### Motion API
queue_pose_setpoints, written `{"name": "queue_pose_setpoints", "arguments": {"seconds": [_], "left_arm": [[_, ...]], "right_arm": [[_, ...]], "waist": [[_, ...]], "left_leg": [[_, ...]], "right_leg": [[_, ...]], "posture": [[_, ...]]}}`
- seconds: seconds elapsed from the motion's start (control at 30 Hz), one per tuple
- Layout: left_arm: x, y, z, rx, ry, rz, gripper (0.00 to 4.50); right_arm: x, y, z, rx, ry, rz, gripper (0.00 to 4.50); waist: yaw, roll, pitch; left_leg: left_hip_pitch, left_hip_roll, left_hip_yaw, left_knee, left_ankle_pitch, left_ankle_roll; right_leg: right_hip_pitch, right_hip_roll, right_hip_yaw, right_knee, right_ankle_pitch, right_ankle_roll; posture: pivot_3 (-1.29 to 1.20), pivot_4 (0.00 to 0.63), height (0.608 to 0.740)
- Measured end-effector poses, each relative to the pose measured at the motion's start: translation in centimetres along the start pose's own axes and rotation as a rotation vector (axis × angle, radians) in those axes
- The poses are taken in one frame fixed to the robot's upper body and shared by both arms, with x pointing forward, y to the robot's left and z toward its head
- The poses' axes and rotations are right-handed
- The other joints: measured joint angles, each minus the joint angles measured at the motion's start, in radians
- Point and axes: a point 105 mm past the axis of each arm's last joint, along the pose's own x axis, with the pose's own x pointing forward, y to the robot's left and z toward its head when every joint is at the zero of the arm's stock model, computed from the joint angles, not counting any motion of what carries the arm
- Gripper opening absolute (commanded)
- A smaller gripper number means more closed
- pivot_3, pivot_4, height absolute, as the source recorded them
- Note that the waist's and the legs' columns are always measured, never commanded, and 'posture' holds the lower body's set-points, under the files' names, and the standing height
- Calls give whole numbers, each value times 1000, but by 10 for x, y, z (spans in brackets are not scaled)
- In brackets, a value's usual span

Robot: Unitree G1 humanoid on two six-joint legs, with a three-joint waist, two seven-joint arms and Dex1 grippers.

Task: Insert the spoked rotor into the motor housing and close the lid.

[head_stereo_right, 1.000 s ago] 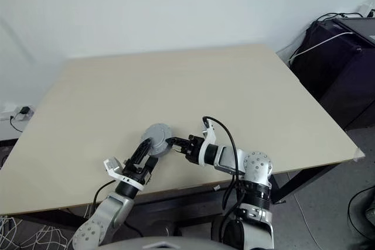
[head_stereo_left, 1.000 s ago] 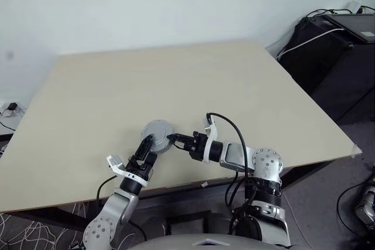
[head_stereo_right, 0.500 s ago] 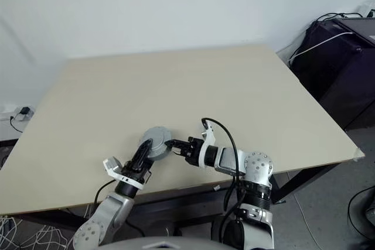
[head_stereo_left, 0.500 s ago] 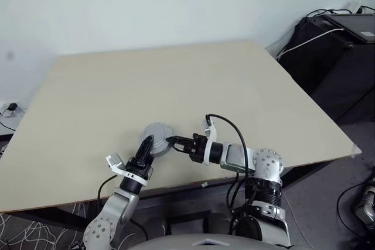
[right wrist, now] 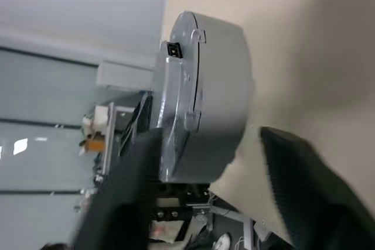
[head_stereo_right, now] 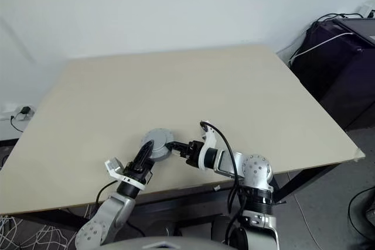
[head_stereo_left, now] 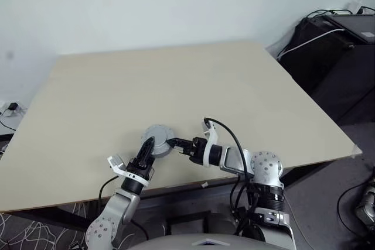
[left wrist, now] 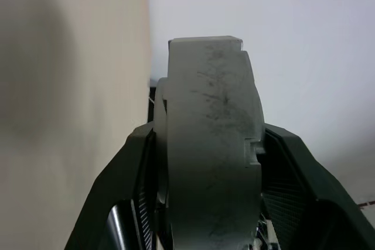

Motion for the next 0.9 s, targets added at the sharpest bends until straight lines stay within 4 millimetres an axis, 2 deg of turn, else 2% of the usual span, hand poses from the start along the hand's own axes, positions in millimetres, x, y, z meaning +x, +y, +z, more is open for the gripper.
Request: {"name": "queue_pose_setpoints", "arguments": {"seconds": [0.1, 0.27, 0.4, 0.57, 0.73, 0.9], "left_arm": [[0, 0, 1, 3, -9, 0, 2109], [-1, 0, 6, 11, -34, 3, 2109], [-1, 1, 13, 42, -71, 13, 2109], [7, -2, 33, 123, -152, 32, 2109], [28, -13, 52, 184, -225, 20, 2109], [36, -7, 67, 223, -287, 65, 2109]], "right_arm": [[-1, -2, -1, -7, -5, -5, 4473], [-6, -6, -7, -25, -4, -16, 4500], [-18, -11, -1, -147, -32, -88, 4500], [-29, -22, 5, -505, -56, -248, 4500], [-27, -12, 11, -957, -165, -276, 4500], [-30, -8, 17, -1126, -325, -265, 4500]], "waist": [[1, 0, 0], [2, 0, 0], [3, 0, 0], [4, -1, 1], [6, -6, 0], [8, -14, -1]], "left_leg": [[0, 0, 0, 1, 0, 1], [0, 0, 0, 2, -1, 1], [0, 0, 0, 4, -1, 2], [0, 1, 1, 7, -1, 2], [0, 0, 3, 10, 1, -2], [0, 0, 3, 10, 1, -3]], "right_leg": [[0, 0, 0, 0, 0, 0], [1, 0, 0, 0, 0, -1], [2, 0, 0, 0, 0, 0], [3, 0, -1, 0, -2, 3], [4, 0, 0, 0, -1, 5], [4, 0, 0, -1, 3, 7]], "posture": [[0, 0, 740], [0, 0, 740], [0, 0, 740], [0, 0, 740], [0, 0, 740], [0, 0, 740]]}}
